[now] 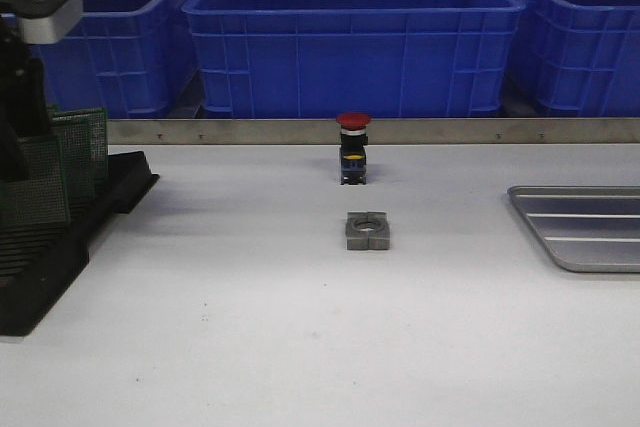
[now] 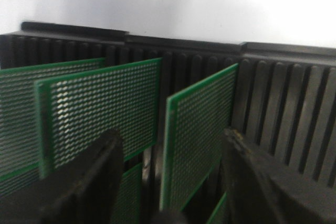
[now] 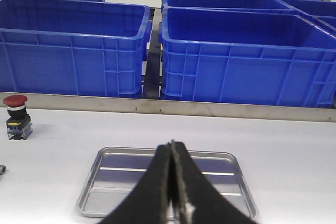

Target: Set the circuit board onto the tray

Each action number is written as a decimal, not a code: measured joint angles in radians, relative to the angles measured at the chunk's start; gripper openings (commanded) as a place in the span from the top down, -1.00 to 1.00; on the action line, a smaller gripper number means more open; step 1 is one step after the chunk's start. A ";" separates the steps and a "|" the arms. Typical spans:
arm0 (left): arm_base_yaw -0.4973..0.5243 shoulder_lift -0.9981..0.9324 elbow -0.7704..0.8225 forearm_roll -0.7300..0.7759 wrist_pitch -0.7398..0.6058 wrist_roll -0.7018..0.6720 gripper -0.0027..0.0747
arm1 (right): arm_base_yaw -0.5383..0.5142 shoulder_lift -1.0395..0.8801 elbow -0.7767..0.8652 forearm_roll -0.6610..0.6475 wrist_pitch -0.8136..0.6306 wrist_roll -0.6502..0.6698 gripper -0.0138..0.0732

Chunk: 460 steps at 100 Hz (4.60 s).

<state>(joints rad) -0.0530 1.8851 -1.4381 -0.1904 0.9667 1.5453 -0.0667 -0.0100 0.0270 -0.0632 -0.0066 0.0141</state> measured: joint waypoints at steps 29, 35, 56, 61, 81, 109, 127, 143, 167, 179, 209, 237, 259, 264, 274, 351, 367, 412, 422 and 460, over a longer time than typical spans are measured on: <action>0.000 0.026 -0.008 -0.004 0.087 0.003 0.94 | 0.000 0.000 0.000 0.000 0.000 0.000 0.94; 0.000 0.026 -0.008 -0.004 0.101 0.004 0.98 | 0.000 0.000 0.000 0.000 0.000 0.000 0.94; 0.000 0.026 -0.051 -0.004 0.181 0.006 0.98 | 0.000 0.000 0.000 0.000 0.000 0.000 0.94; 0.000 0.026 -0.071 -0.004 0.201 0.006 0.98 | 0.000 0.000 0.000 0.000 0.000 0.000 0.94; -0.003 0.020 -0.151 -0.044 0.244 0.009 0.98 | 0.000 0.000 0.000 0.000 0.000 0.000 0.94; -0.047 -0.059 -0.159 -0.346 0.251 0.023 0.98 | 0.000 0.000 0.000 0.000 0.000 0.000 0.94; -0.126 -0.055 -0.161 -0.517 0.251 0.028 0.98 | 0.000 0.000 0.000 0.000 0.000 0.000 0.94; -0.222 -0.034 -0.161 -0.644 0.251 0.028 0.98 | 0.000 0.000 0.000 0.000 0.000 0.000 0.94; -0.364 -0.016 -0.161 -0.705 0.251 0.030 0.98 | 0.000 0.000 0.000 0.000 0.000 0.000 0.94; -0.426 -0.007 -0.161 -0.707 0.251 0.030 0.98 | 0.000 0.000 0.000 0.000 0.000 0.000 0.94; -0.474 -0.005 -0.161 -0.711 0.251 0.030 0.98 | 0.000 0.000 0.000 0.000 0.000 0.000 0.94; -0.474 -0.005 -0.161 -0.711 0.249 0.030 0.98 | 0.000 0.000 0.000 0.000 0.000 0.000 0.94; -0.474 -0.005 -0.161 -0.711 0.249 0.030 0.98 | 0.000 0.024 -0.128 0.000 0.254 0.000 0.94; -0.474 -0.005 -0.161 -0.711 0.249 0.030 0.98 | 0.000 0.058 -0.184 0.000 0.336 0.000 0.94; -0.474 -0.005 -0.161 -0.711 0.249 0.030 0.98 | 0.000 0.162 -0.275 0.015 0.489 0.000 0.94; -0.474 -0.005 -0.161 -0.711 0.249 0.030 0.98 | 0.414 0.919 -0.663 0.575 0.503 -0.741 -0.31; -0.474 -0.005 -0.161 -0.711 0.249 0.030 0.98 | 0.484 1.066 -0.728 0.609 0.468 -0.871 -0.31; -0.474 -0.005 -0.161 -0.711 0.249 0.030 0.98 | 0.529 1.283 -0.866 0.627 0.440 -0.907 0.40; -0.474 -0.005 -0.161 -0.709 0.249 0.038 0.98 | 0.529 1.285 -0.869 0.636 0.448 -0.909 0.89; -0.474 -0.005 -0.163 -0.705 0.250 0.050 -0.21 | 0.532 1.286 -0.871 0.673 0.482 -0.915 0.96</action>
<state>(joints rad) -0.5268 1.8802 -1.6010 -0.8956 1.2163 1.5954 0.4653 1.2758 -0.8439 0.6096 0.4754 -0.9004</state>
